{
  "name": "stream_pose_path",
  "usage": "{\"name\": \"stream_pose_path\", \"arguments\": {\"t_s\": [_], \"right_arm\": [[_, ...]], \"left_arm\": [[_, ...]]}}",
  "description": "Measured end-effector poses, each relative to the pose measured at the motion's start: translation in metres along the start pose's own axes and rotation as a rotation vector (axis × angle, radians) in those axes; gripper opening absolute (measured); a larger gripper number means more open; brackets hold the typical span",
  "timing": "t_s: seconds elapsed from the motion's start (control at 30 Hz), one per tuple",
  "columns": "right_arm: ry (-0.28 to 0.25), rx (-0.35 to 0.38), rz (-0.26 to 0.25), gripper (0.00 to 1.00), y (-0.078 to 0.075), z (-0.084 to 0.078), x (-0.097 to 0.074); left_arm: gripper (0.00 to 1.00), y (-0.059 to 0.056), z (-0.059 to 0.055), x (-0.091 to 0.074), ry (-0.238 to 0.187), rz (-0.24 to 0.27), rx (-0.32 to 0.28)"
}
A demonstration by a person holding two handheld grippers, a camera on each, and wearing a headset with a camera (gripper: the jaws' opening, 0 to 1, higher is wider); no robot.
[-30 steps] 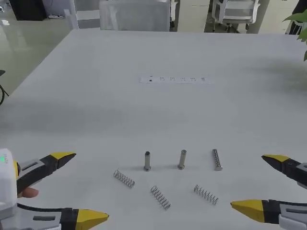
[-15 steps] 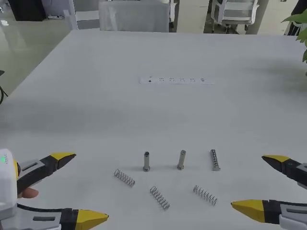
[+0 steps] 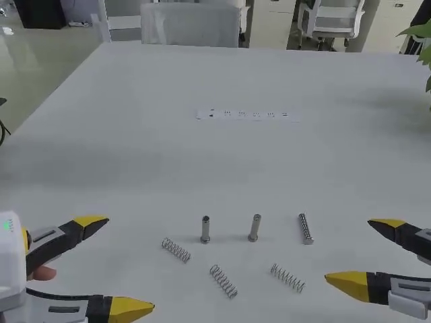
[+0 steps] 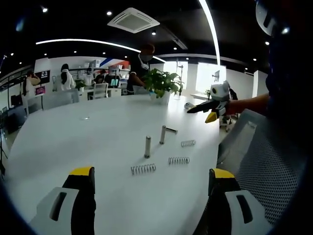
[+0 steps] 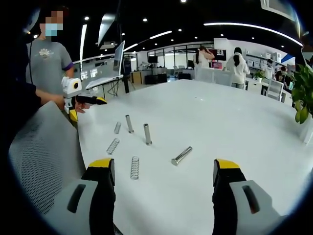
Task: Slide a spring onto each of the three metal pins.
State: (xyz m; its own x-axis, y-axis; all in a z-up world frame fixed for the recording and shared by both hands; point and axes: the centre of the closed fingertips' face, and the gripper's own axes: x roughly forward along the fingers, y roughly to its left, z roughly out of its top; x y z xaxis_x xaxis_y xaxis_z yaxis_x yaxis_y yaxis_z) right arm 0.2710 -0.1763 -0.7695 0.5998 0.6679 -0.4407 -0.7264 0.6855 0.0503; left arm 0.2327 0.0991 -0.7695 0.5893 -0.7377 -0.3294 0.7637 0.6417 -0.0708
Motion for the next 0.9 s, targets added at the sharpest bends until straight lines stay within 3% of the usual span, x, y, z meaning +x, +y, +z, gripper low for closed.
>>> {"name": "stream_pose_path", "arguments": {"t_s": [0.2, 0.33, 0.5, 0.6, 0.67, 0.7, 0.8, 0.9], "right_arm": [[0.051, -0.016, -0.035, 0.71, -0.015, 0.007, 0.015], [0.096, 0.014, -0.07, 0.56, -0.026, 0.011, 0.025], [0.149, 0.07, -0.091, 0.45, -0.035, 0.013, 0.044], [0.221, 0.138, -0.099, 0.38, -0.039, 0.007, 0.053], [0.224, 0.141, -0.113, 0.34, -0.046, 0.01, 0.061], [0.264, 0.168, -0.127, 0.32, -0.048, 0.006, 0.062], [0.283, 0.208, -0.122, 0.25, -0.051, 0.009, 0.069], [0.321, 0.251, -0.134, 0.23, -0.053, 0.007, 0.078]], "left_arm": [[0.94, 0.001, -0.001, -0.001, -0.004, 0.001, -0.004], [0.93, 0.001, -0.001, -0.001, -0.001, -0.002, -0.004], [0.93, 0.003, 0.0, -0.002, -0.004, -0.003, -0.006], [0.92, 0.003, -0.001, -0.001, 0.0, -0.006, -0.005], [0.92, 0.003, 0.0, 0.001, 0.001, -0.008, -0.005], [0.92, 0.004, 0.002, 0.002, 0.001, -0.008, -0.005], [0.91, 0.004, 0.004, 0.005, -0.001, -0.01, -0.006], [0.91, 0.005, 0.005, 0.007, -0.001, -0.01, -0.009]]}}
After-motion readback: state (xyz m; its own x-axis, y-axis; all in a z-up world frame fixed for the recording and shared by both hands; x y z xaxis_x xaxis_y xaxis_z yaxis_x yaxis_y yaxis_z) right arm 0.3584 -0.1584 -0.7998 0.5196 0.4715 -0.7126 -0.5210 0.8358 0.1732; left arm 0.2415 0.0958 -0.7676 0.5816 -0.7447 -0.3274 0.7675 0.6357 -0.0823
